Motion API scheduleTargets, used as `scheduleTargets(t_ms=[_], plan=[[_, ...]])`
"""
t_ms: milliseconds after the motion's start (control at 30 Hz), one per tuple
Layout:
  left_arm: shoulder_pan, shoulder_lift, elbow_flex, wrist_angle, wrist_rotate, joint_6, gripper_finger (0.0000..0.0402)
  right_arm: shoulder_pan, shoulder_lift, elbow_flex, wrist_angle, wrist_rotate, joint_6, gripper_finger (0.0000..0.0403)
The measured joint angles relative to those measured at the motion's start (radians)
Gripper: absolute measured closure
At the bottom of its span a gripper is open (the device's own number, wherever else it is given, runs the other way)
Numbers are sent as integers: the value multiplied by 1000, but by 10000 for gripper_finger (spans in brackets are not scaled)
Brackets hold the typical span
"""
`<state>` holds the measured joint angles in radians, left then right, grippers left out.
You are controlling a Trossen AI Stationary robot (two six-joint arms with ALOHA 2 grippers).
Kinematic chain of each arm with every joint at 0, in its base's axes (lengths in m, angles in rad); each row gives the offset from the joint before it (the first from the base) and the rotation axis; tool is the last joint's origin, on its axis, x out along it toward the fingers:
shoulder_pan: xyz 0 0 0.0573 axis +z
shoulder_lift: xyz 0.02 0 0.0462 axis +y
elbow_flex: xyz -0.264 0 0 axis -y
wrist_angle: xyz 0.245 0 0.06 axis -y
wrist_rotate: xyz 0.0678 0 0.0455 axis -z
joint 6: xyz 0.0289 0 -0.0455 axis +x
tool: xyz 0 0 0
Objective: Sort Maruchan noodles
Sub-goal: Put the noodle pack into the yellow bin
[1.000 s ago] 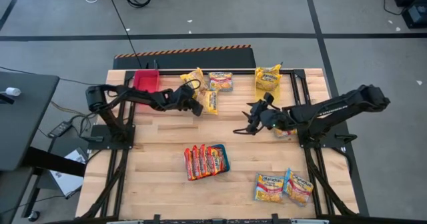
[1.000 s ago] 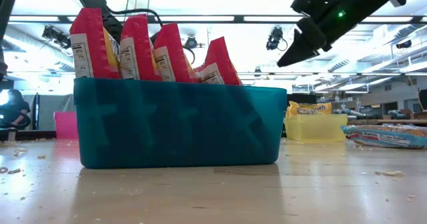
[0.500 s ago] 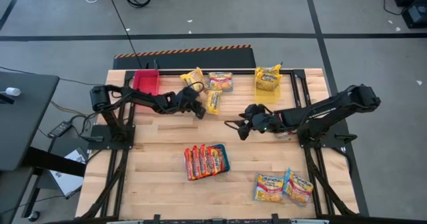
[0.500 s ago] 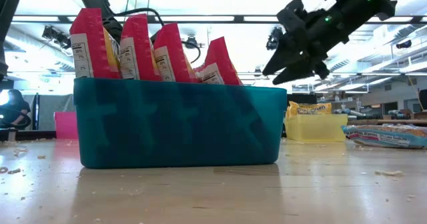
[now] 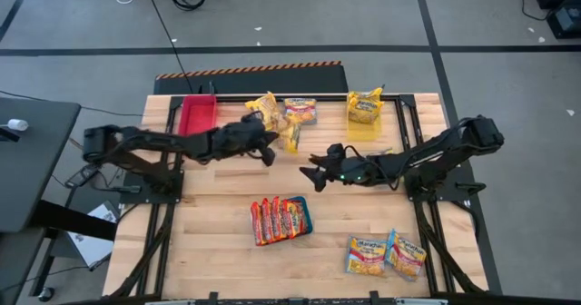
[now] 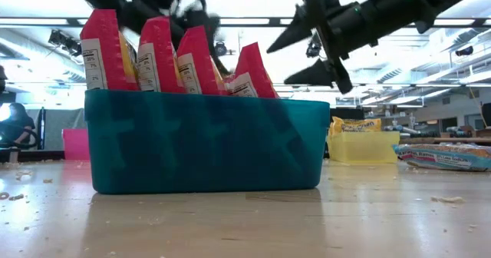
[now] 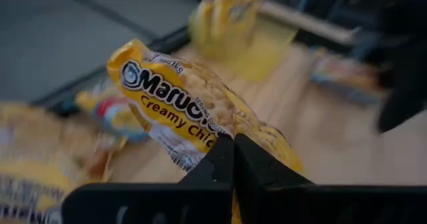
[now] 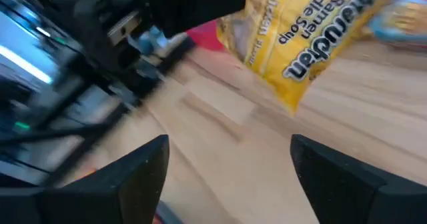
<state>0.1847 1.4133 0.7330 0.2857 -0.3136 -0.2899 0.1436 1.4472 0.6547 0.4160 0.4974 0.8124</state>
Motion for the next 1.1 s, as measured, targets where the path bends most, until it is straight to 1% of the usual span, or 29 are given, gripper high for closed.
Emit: scheduleTargets(t_ms=[133, 300, 400, 533, 700, 867, 967, 1100], plan=[[-61, -114, 0, 2, -1, 63, 400, 6, 10, 0, 143, -23, -7, 70], [-144, -238, 0, 0, -1, 129, 400, 8, 6, 0, 328, -80, -80, 61], [-190, -296, 0, 13, -1, 153, 400, 10, 6, 0, 426, -96, -129, 59], [-244, -342, 0, 69, -1, 181, 400, 11, 6, 0, 501, -108, -196, 58], [-288, -344, 0, 137, -3, 224, 400, 12, 7, 0, 644, -181, -298, 59], [-297, -300, 1, 190, -31, 223, 400, 11, 7, 0, 695, -185, -345, 66], [-297, -265, 1, 232, -42, 223, 400, 11, 7, 0, 698, -185, -345, 79], [-294, -215, 1, 295, -45, 224, 398, 11, 7, 0, 702, -154, -327, 112]])
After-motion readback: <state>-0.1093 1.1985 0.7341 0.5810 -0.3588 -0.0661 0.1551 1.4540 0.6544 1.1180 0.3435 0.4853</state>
